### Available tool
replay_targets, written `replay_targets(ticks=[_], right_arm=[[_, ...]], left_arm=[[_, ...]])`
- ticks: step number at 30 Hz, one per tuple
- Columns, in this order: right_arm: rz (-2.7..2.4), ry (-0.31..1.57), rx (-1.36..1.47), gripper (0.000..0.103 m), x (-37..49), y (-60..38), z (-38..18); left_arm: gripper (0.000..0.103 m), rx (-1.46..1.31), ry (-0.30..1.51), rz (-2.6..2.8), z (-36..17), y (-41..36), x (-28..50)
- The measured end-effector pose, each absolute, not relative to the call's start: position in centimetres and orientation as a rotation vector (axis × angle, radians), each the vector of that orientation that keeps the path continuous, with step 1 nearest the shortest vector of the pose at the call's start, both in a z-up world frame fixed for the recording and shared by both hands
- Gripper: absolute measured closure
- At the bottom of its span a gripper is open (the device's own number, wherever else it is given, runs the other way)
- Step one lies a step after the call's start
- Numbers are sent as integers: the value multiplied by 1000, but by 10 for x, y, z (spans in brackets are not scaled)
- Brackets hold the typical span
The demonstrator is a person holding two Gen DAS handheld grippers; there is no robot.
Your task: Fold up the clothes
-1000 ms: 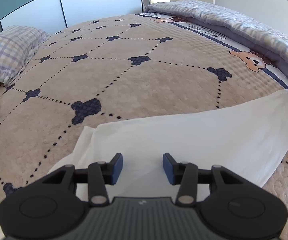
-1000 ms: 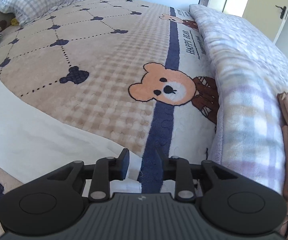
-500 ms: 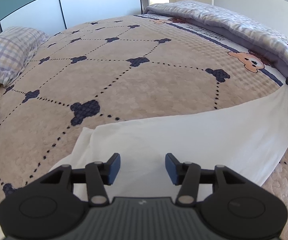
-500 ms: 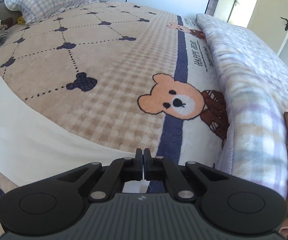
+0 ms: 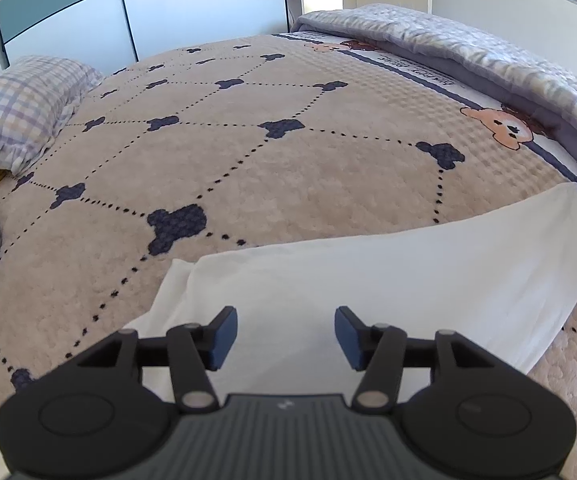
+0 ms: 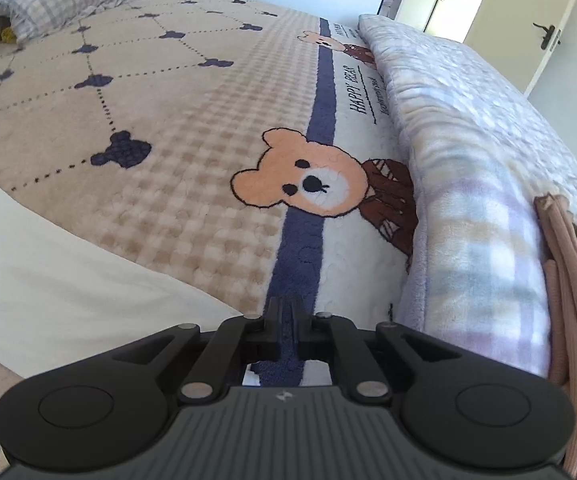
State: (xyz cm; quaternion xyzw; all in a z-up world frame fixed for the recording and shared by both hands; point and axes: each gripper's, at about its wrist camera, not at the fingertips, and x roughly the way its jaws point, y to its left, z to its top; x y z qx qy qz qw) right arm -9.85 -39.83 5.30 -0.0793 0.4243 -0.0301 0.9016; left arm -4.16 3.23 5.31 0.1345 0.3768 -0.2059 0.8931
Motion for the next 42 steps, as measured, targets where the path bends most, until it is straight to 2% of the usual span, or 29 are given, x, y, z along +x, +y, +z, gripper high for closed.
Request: replay_targets(ticks=[2,4,7,9,11,12,13,14,15,18,22,30,35,37,38,42], right_arm=[[-29,894,-75,88,-109,-405,54],[-12,934,-35,75,-117,-408,48],[27,1010,12,64,-120,-413,32],[57,1019,39,59,-121,-415,28],[86,1007,68,59,-124,-414,29],[105,1001,83,63,-126,-413,30],[126,995,77,79,-127,-410,30],[143,994,68,90,-126,-405,29],[143,994,44,96,-125,-401,29],[81,931,-3,98,-127,-399,45],[58,801,103,98,-137,-407,74],[-44,878,50,96,-130,-404,61],[-68,905,120,87,-130,-421,52],[-28,935,164,61,-126,-424,43],[-8,956,181,57,-125,-425,38],[72,998,187,54,-123,-418,30]], left_arm=[[46,273,778,-427,55,33,-42],[46,263,776,-430,56,34,-44],[45,251,776,-438,58,33,-47],[44,249,775,-446,59,30,-50],[43,244,776,-446,59,30,-53],[43,242,777,-446,59,29,-54],[43,239,777,-446,59,29,-55],[43,239,778,-444,59,29,-56],[43,240,779,-440,59,29,-57],[42,240,778,-433,59,30,-61],[38,241,774,-446,61,31,-69],[34,253,795,-452,54,32,-82],[32,234,799,-451,55,36,-88],[31,236,800,-448,54,36,-88],[31,235,801,-447,54,36,-88],[31,228,799,-446,56,36,-88]])
